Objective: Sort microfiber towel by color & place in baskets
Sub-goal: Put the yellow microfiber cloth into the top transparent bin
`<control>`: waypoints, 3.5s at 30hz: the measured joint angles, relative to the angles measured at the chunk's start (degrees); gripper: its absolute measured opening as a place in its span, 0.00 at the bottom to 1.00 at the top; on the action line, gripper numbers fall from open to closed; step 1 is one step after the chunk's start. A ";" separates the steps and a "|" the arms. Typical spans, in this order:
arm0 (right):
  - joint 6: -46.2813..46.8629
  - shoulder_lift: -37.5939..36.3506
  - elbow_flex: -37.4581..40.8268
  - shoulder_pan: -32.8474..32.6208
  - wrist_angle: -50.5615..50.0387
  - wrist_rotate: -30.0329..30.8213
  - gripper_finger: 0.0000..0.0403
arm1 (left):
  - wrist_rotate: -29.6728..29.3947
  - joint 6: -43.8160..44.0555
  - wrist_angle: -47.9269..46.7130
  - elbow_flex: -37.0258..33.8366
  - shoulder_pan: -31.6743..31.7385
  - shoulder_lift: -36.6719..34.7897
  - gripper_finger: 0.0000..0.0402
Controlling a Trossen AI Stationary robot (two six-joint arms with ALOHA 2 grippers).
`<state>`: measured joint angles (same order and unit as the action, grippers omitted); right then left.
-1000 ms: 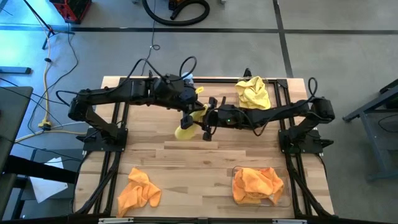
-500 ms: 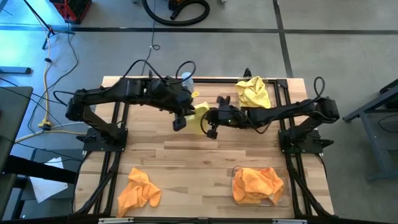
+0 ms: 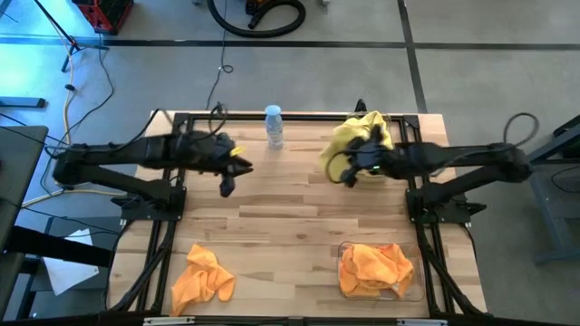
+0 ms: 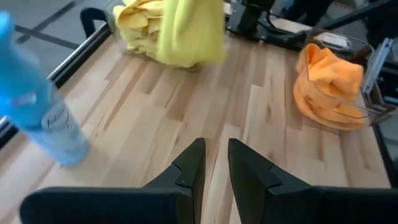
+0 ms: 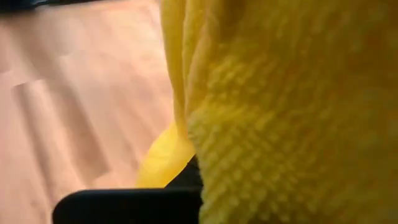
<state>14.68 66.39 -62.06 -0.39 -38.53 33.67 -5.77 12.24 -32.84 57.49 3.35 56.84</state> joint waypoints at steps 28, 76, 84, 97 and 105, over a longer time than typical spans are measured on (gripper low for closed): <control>10.15 1.78 12.31 31.86 -9.07 -23.83 0.00 | -1.31 -0.80 32.77 -40.28 0.42 -21.94 0.14; 5.86 6.19 1.01 33.77 -20.82 -21.77 0.05 | -2.27 4.07 54.97 -56.28 0.38 -21.47 0.14; 6.19 15.37 8.76 34.47 -13.50 -25.80 0.01 | -0.74 4.16 54.34 -56.28 0.38 -21.45 0.14; 6.67 16.37 13.56 35.02 -6.41 -28.30 0.02 | -0.56 5.69 53.85 -56.28 0.38 -21.45 0.14; 5.84 12.25 6.87 34.73 -17.04 -28.36 0.14 | -0.56 5.71 53.25 -56.28 0.38 -21.45 0.14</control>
<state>20.51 78.64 -55.20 34.35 -55.57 5.30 -6.33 17.96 20.42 1.21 3.73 35.40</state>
